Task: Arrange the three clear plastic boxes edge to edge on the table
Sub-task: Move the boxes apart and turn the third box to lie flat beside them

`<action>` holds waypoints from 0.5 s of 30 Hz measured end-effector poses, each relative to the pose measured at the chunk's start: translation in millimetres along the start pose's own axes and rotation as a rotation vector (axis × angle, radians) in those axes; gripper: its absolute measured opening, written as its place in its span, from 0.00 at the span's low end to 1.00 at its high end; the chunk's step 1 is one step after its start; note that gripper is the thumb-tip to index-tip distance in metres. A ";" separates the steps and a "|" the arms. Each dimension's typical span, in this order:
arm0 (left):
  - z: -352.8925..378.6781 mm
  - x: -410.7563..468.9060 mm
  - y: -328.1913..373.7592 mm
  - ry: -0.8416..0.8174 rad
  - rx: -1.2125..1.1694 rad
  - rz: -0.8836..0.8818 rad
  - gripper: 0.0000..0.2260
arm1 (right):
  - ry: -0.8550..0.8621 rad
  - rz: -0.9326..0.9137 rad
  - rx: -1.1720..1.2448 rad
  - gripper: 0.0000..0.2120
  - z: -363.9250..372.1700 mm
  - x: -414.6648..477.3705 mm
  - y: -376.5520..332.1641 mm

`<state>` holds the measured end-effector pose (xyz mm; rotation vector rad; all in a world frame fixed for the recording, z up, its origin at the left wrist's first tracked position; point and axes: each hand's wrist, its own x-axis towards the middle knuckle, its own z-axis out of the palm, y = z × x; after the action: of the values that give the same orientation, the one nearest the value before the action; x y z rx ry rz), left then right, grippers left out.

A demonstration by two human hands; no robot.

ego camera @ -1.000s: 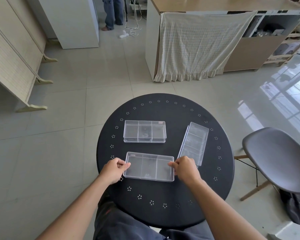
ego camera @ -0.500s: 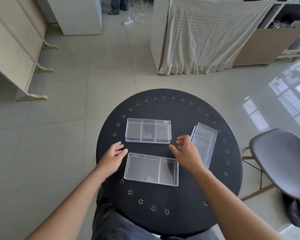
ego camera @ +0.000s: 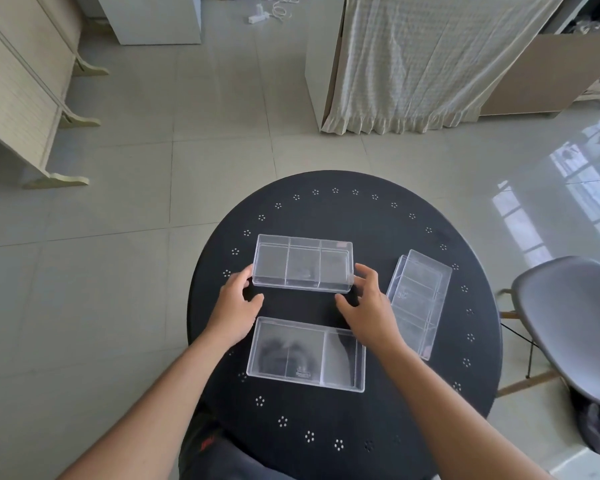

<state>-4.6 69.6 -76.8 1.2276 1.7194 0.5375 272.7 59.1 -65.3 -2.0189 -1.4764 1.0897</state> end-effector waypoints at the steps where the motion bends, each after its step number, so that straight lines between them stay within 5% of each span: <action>1: -1.3 0.7 1.6 0.016 0.001 0.035 0.29 | 0.040 -0.030 0.015 0.33 -0.9 -0.9 -0.4; 8: -19.4 6.2 26.9 0.232 -0.007 0.155 0.15 | 0.271 -0.173 0.108 0.27 -9.4 -2.4 -17.8; 15: -25.1 -1.1 29.8 0.258 -0.035 0.092 0.13 | 0.169 -0.154 0.163 0.25 -9.4 -12.2 -22.3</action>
<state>-11.4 84.5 -41.5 1.2605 1.8640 0.8073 264.9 56.8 -39.5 -1.8057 -1.3846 0.9212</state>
